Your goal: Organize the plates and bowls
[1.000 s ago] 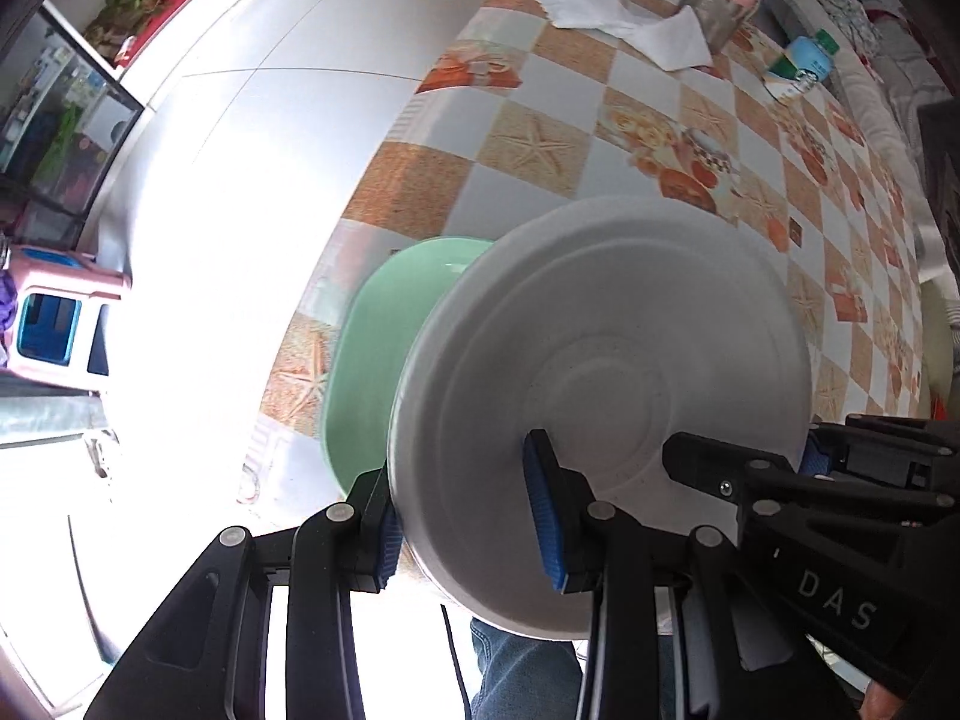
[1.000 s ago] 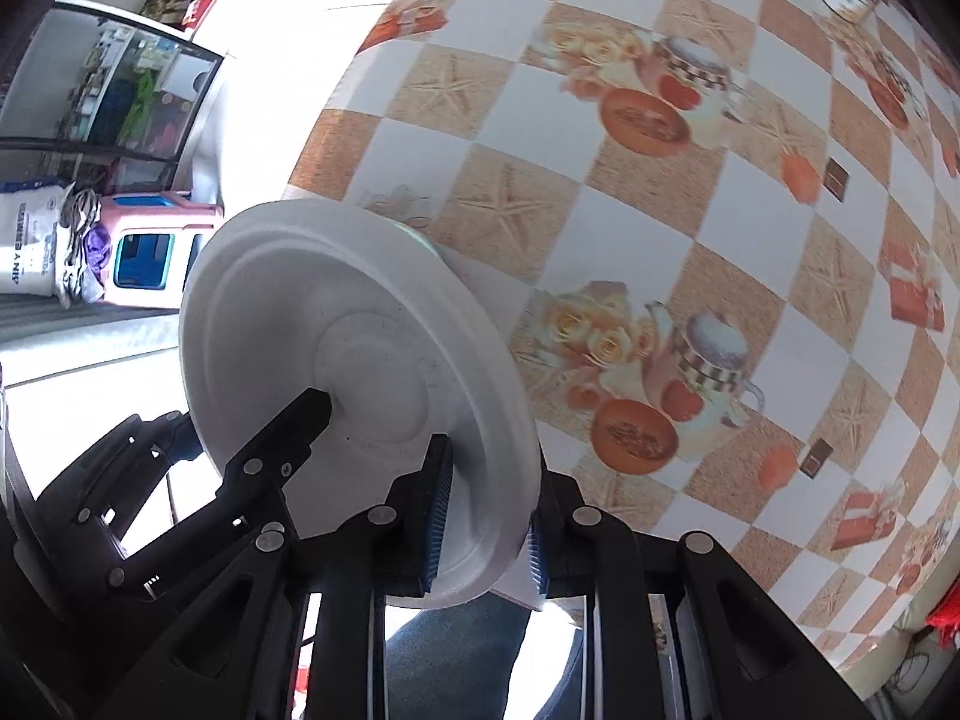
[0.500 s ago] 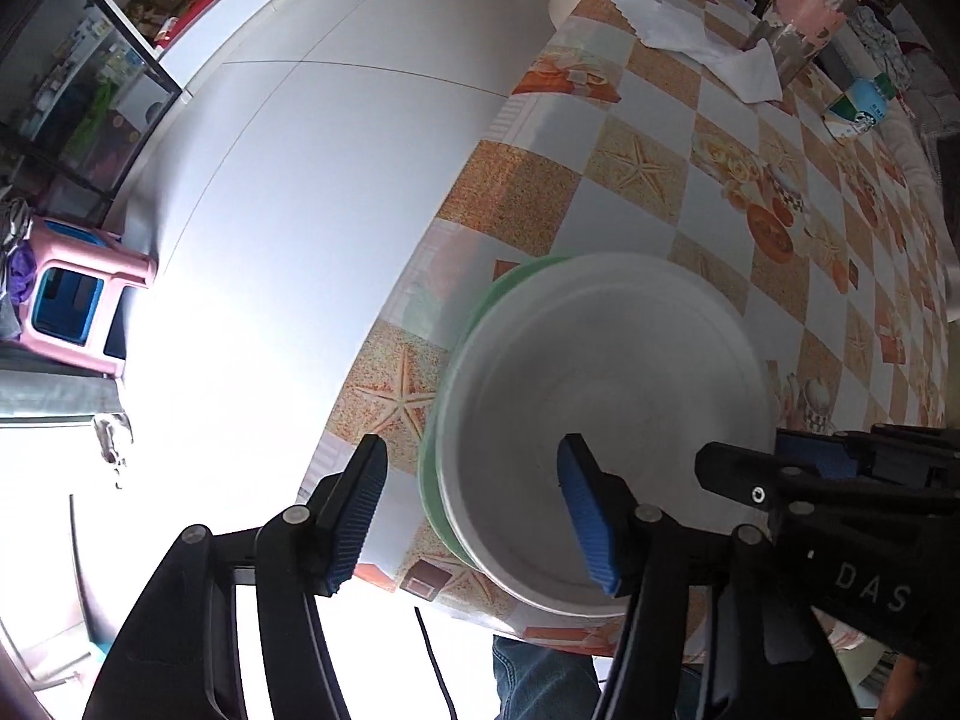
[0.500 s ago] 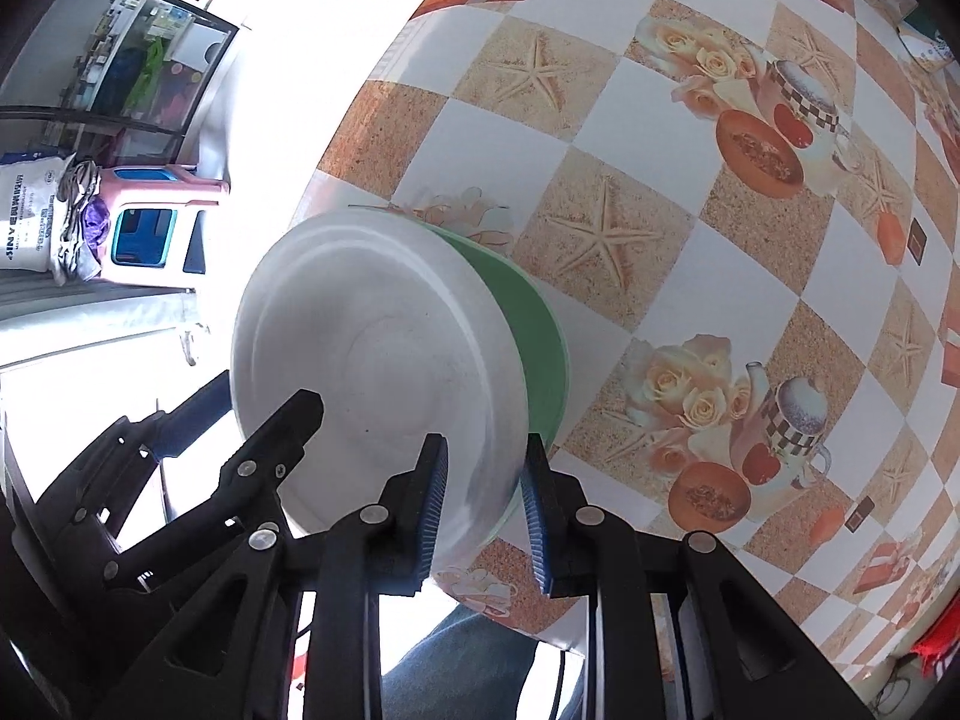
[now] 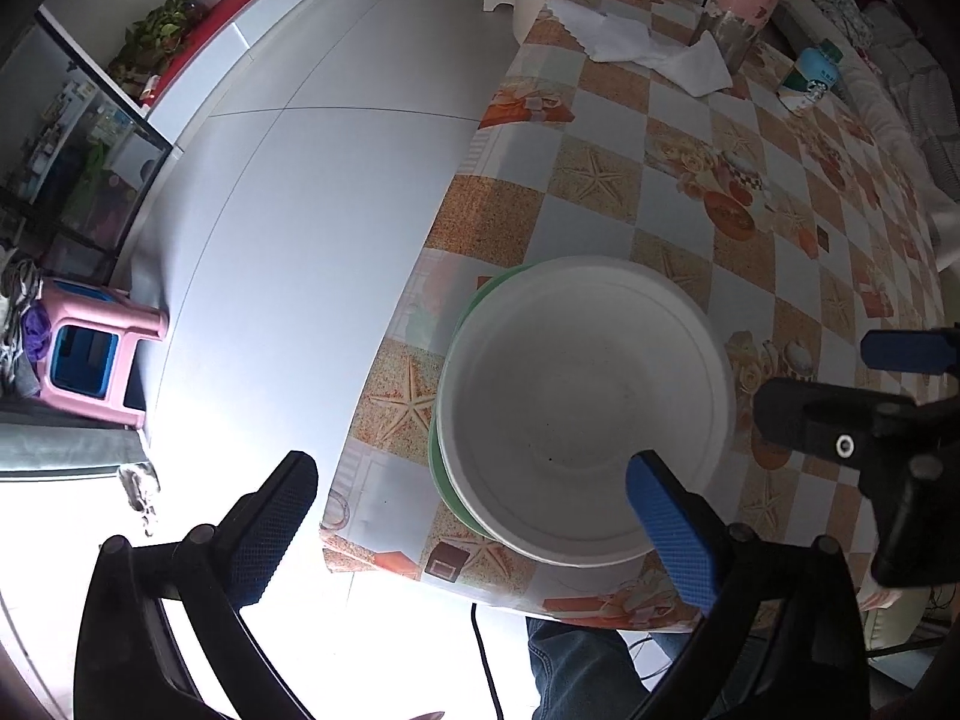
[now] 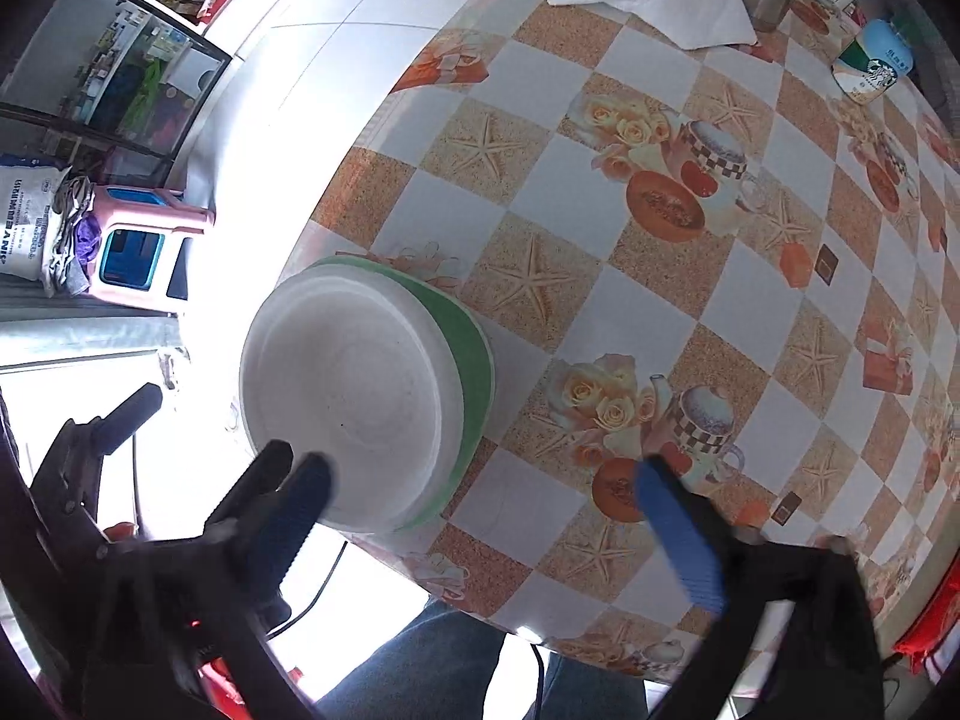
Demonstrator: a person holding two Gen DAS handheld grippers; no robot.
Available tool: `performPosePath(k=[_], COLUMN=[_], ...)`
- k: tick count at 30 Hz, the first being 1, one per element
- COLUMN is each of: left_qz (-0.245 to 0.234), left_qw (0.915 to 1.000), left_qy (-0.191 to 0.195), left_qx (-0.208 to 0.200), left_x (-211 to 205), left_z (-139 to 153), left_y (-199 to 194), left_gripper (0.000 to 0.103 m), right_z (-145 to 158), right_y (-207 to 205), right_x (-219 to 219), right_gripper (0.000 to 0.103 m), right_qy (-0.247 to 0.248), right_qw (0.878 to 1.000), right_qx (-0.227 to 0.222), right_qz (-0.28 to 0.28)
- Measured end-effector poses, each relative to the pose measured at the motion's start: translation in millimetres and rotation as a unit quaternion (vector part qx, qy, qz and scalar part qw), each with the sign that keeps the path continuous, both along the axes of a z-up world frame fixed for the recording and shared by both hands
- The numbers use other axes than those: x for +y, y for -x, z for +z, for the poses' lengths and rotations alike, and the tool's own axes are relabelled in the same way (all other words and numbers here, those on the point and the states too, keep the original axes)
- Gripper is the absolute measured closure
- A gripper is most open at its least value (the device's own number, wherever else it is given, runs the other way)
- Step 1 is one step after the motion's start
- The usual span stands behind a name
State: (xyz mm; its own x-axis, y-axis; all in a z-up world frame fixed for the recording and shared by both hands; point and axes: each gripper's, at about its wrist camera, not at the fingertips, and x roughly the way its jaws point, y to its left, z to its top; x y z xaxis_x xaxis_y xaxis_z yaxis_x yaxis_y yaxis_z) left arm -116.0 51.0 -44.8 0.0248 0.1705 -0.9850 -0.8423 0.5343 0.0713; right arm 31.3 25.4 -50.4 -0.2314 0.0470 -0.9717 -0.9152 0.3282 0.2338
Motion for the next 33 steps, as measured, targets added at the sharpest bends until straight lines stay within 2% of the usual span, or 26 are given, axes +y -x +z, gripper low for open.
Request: performPosePath(k=[6,14,33], left_qz=[-0.015,-0.006,-0.013], left_qw=[0.9998,0.9999,0.9998], left_qy=[-0.009,-0.007,-0.003], left_qx=[0.009,0.012,0.013], left_x=[-12.3,-16.1,-17.4], left_z=[10.8,13.8,14.2], left_y=[-2.1,0.0,-5.1], left_gripper=[0.000,0.000,0.000], right_z=[14.3,18.0,18.6], right_y=[6.3,3.4,7.4], right_x=[-6.4,-15.1,-11.9], right_gripper=[0.000,0.000,0.000], right_qy=[-0.015,-0.013,-0.011], right_qw=[0.999,0.999,0.999], right_qx=[-0.042,-0.035,-0.036], right_qz=[0.004,-0.009,-0.002])
